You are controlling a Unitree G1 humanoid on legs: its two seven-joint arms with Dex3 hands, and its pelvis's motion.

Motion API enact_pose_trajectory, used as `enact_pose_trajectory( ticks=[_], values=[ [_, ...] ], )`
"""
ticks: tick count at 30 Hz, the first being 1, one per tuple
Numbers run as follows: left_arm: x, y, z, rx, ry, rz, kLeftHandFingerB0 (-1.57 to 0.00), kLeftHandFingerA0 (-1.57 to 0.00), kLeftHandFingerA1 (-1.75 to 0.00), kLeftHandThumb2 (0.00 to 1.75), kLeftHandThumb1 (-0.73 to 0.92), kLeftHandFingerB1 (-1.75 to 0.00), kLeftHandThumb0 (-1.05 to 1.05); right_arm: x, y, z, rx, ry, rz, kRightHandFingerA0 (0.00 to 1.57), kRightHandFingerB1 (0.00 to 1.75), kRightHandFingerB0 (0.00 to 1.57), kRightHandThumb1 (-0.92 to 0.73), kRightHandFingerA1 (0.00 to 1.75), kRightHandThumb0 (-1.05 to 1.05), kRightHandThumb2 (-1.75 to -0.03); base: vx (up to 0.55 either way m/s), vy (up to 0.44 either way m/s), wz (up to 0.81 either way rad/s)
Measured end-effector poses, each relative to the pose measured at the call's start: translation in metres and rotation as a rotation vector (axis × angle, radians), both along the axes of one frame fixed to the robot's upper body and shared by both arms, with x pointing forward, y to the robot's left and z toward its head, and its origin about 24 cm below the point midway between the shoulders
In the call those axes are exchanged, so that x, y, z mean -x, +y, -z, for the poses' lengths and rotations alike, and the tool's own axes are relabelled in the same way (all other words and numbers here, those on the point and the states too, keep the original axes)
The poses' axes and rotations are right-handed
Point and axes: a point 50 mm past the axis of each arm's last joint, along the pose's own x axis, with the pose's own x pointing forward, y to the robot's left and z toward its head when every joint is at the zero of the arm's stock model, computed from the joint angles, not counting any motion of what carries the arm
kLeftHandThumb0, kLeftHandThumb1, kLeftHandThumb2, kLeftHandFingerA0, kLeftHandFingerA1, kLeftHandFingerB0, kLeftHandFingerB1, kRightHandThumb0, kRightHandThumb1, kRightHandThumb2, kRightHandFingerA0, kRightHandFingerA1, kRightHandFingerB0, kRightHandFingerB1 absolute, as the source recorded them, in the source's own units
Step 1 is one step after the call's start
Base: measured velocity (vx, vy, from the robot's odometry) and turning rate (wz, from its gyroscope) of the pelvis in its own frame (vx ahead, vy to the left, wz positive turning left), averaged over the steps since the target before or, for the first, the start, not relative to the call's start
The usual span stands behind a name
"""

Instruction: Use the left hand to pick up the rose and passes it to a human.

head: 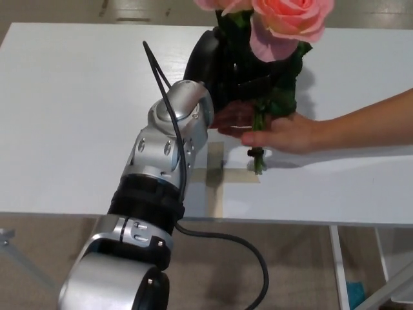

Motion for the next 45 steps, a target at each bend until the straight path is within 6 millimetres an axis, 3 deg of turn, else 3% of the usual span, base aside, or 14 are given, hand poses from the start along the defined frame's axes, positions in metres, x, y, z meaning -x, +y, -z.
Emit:
enact_pose_trajectory(
  ticks=[23,24,25,26,27,28,38,45],
  values=[
    [0.001,-0.005,-0.002,0.020,0.002,0.006,-0.78,-0.89,-1.40,0.75,0.80,-1.12,-0.13,-0.005,0.001,-0.002,0.002,-0.011,-0.011,0.69,0.40,0.58,-0.65,0.43,-0.28,-0.59,0.00,0.000,0.00],
    [0.001,-0.005,-0.002,0.019,0.001,0.007,0.00,-0.03,-0.28,0.78,0.46,-0.12,-0.56,-0.005,0.001,-0.002,0.002,-0.011,-0.011,0.68,0.40,0.56,-0.63,0.43,-0.29,-0.59,0.00,0.000,0.00],
    [0.001,-0.006,-0.003,0.014,-0.001,0.010,0.00,-0.03,-0.28,0.78,0.46,-0.12,-0.56,-0.005,0.001,-0.002,0.002,-0.011,-0.011,0.68,0.40,0.56,-0.63,0.43,-0.29,-0.59,0.00,0.000,0.00],
    [0.002,-0.007,-0.002,-0.005,-0.004,0.029,0.00,0.00,0.00,0.74,0.45,0.00,-0.76,-0.005,0.001,-0.002,0.002,-0.011,-0.011,0.68,0.40,0.56,-0.63,0.43,-0.29,-0.59,0.00,0.000,0.00],
    [0.003,-0.009,-0.002,-0.025,-0.004,0.052,0.00,0.00,0.00,0.74,0.45,0.00,-0.76,-0.005,0.001,-0.003,0.002,-0.012,-0.011,0.68,0.40,0.56,-0.63,0.43,-0.29,-0.59,0.00,0.000,0.00],
    [0.003,-0.010,-0.001,-0.042,-0.004,0.069,0.00,0.00,0.00,0.58,0.43,0.00,-0.84,-0.006,0.001,-0.003,0.002,-0.013,-0.011,0.69,0.40,0.58,-0.65,0.43,-0.28,-0.59,0.00,0.000,0.00],
    [0.003,-0.008,0.001,-0.285,-0.034,0.236,0.00,0.00,0.00,0.55,0.44,0.00,-0.80,-0.008,0.001,-0.004,0.003,-0.019,-0.013,0.70,0.40,0.58,-0.65,0.43,-0.28,-0.59,0.00,0.000,0.00],
    [-0.002,0.007,-0.009,-0.499,-0.054,0.314,0.00,0.00,0.00,0.57,0.44,0.00,-0.82,-0.009,0.002,-0.004,0.005,-0.019,-0.018,0.70,0.40,0.58,-0.65,0.43,-0.28,-0.59,0.00,0.000,0.00]
  ],
)
